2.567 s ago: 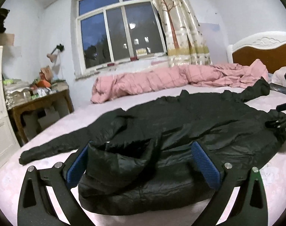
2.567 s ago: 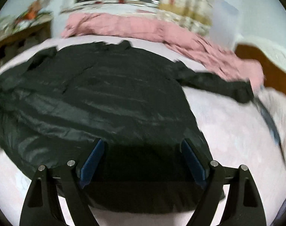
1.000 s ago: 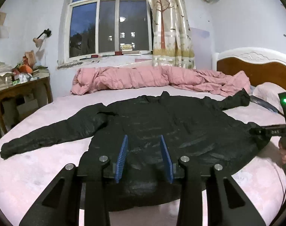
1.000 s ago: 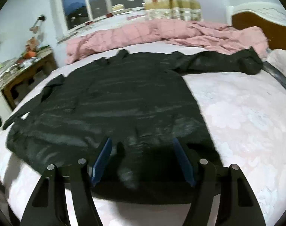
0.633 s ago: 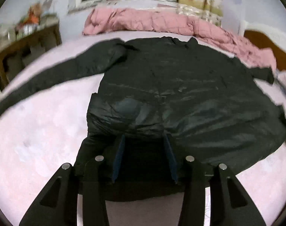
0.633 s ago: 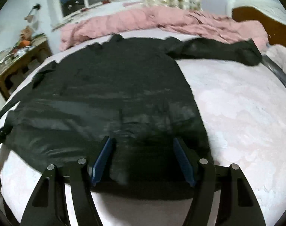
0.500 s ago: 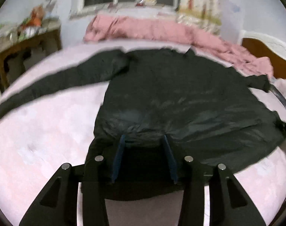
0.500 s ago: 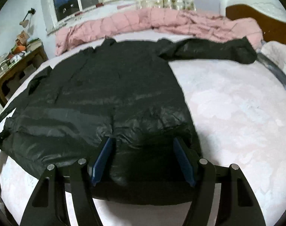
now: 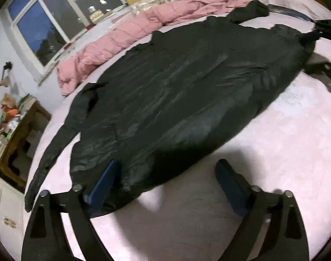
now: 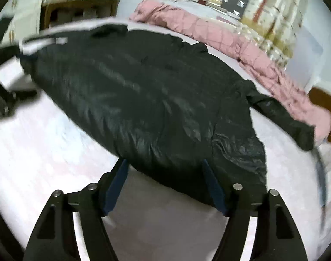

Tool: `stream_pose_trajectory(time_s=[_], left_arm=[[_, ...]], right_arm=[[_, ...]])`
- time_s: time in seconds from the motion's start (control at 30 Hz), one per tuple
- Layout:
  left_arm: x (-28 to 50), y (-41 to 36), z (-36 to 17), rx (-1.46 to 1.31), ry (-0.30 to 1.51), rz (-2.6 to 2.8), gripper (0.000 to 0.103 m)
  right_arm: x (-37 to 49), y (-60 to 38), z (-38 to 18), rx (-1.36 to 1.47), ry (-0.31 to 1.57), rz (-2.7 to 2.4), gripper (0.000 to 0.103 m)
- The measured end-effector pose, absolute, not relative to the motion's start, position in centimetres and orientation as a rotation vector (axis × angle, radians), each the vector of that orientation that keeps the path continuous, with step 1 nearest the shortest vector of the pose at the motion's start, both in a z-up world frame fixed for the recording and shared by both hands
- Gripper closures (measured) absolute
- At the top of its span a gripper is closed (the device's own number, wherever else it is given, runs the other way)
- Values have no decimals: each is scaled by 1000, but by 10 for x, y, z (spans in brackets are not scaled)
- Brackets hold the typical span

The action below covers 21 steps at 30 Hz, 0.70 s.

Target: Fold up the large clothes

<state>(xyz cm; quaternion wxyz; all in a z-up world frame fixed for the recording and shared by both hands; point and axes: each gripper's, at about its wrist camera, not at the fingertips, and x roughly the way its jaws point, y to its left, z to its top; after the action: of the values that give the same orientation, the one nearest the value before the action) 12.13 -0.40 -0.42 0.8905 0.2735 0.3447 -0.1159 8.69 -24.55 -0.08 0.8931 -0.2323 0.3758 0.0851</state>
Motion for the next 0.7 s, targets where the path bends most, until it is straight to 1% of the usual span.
stream_pose_trajectory(time_s=[0.03,0.07,0.2,0.23,0.27,0.3,0.33,0.37,0.4,0.5,0.6,0.7], left_arm=[[123,-2,-4,564,714,-222,6],[124,0,-4,567,709,-198,6],[136,18,-5,512,723,-155,6],[139,22,-4,496,717,-137,9],[140,26,-2,488,703,-106,16],[138,28,0,481,685,-77,24],[138,32,5,455,661,-62,26],[135,37,12,410,639,-79,31],[135,41,18,369,629,-99,39],[140,49,33,263,633,-137,44],[162,44,50,263,642,-131,45],[200,40,65,254,680,-141,45]], right_arm=[[83,-246,-3,-500,777,166,20],[81,-248,-4,-508,777,161,19],[83,-267,-5,-464,782,86,18],[87,-271,-6,-451,778,51,18],[90,-276,-6,-450,766,8,18],[92,-280,-7,-455,753,-15,25],[94,-282,-7,-451,749,-6,47],[95,-286,-5,-407,761,54,59],[94,-289,-1,-354,768,98,70],[92,-290,13,-333,713,81,72],[99,-289,34,-306,679,76,72],[132,-297,57,-229,711,78,72]])
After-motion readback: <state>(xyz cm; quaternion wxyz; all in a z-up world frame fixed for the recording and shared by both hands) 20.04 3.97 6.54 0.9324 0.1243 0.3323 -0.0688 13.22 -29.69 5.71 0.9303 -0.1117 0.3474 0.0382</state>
